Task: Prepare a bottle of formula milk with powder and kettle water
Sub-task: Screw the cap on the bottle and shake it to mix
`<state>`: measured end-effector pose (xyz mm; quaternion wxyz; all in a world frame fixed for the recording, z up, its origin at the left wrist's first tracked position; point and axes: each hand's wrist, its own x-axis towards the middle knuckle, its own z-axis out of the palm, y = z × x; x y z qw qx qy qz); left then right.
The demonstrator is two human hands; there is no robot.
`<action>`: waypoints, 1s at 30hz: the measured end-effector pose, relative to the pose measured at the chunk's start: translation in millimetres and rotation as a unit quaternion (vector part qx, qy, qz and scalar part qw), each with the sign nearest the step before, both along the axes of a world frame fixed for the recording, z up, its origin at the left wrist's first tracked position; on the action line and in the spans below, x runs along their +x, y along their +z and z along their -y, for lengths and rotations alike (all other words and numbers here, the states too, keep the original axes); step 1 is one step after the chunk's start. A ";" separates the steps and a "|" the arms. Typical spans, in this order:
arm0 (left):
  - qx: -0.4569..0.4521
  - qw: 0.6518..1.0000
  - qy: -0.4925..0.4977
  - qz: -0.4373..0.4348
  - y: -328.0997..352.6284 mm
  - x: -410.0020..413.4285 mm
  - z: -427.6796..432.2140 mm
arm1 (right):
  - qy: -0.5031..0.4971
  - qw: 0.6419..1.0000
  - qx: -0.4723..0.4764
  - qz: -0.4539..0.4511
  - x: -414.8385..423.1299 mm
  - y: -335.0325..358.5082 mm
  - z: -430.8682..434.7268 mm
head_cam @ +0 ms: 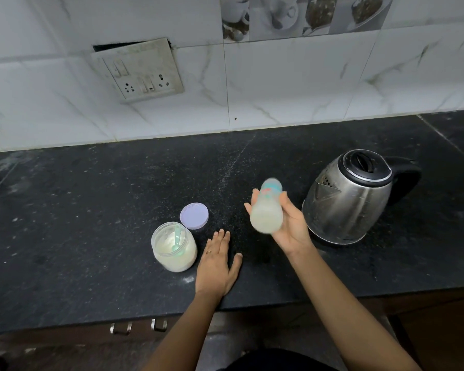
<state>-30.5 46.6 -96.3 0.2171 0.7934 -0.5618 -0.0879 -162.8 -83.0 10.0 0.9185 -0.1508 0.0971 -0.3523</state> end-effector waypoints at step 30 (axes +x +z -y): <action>-0.004 1.000 -0.001 -0.003 -0.4 0.3 -1.0 | 0.094 0.995 0.024 -0.014 -3.6 -21.2 9.5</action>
